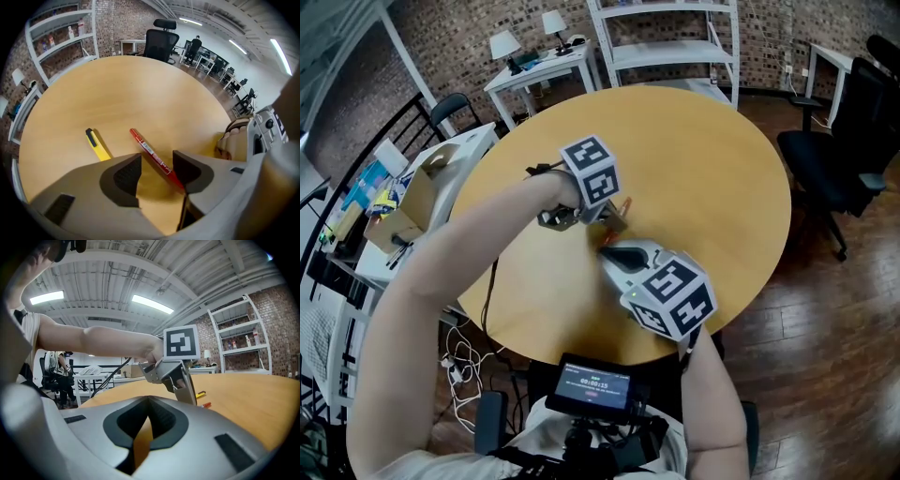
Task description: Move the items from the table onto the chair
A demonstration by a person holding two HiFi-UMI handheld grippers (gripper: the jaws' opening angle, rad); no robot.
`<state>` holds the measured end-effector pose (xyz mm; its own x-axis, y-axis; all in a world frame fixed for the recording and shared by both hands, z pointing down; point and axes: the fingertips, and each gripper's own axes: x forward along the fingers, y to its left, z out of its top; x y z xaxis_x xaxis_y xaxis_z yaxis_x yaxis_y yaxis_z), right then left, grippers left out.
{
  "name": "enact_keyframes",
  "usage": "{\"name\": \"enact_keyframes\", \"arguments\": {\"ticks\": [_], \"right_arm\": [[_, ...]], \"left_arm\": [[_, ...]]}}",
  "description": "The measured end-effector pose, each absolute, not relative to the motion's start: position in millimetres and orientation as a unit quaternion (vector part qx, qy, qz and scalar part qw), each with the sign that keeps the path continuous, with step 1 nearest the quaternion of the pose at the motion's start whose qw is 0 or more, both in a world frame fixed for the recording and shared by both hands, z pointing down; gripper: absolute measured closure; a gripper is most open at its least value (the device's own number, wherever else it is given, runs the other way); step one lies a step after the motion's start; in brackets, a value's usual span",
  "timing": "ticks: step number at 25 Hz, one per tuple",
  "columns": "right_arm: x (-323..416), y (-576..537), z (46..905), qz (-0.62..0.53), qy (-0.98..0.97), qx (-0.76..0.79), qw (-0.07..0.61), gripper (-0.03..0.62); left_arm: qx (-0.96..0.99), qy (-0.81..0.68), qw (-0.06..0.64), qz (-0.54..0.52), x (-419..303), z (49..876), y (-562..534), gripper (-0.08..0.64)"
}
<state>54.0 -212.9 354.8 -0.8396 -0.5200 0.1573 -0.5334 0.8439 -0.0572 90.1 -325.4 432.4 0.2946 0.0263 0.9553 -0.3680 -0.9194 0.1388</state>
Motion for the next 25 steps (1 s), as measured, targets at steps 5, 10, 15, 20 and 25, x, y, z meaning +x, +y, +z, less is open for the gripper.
{"name": "enact_keyframes", "arguments": {"ticks": [5,10,15,20,25], "right_arm": [[54.1,-212.4,355.5,0.048,-0.958,0.275,0.068,0.588],[54.7,-213.4,356.1,0.047,-0.958,0.275,0.068,0.588],[49.7,-213.7,354.9,0.047,-0.958,0.275,0.068,0.588],[52.8,-213.1,356.4,0.048,-0.958,0.274,0.068,0.588],[54.8,-213.6,355.8,0.05,-0.958,0.275,0.068,0.588]], "left_arm": [[0.776,-0.113,0.179,0.595,89.0,434.6,-328.0,0.328],[0.756,-0.145,0.165,0.616,84.4,437.1,-337.6,0.428],[0.747,-0.126,0.158,0.633,80.5,436.3,-337.0,0.469],[0.778,-0.108,0.153,0.6,85.2,433.1,-328.9,0.509],[0.842,-0.109,0.158,0.505,95.9,395.6,-323.0,0.509]]}}
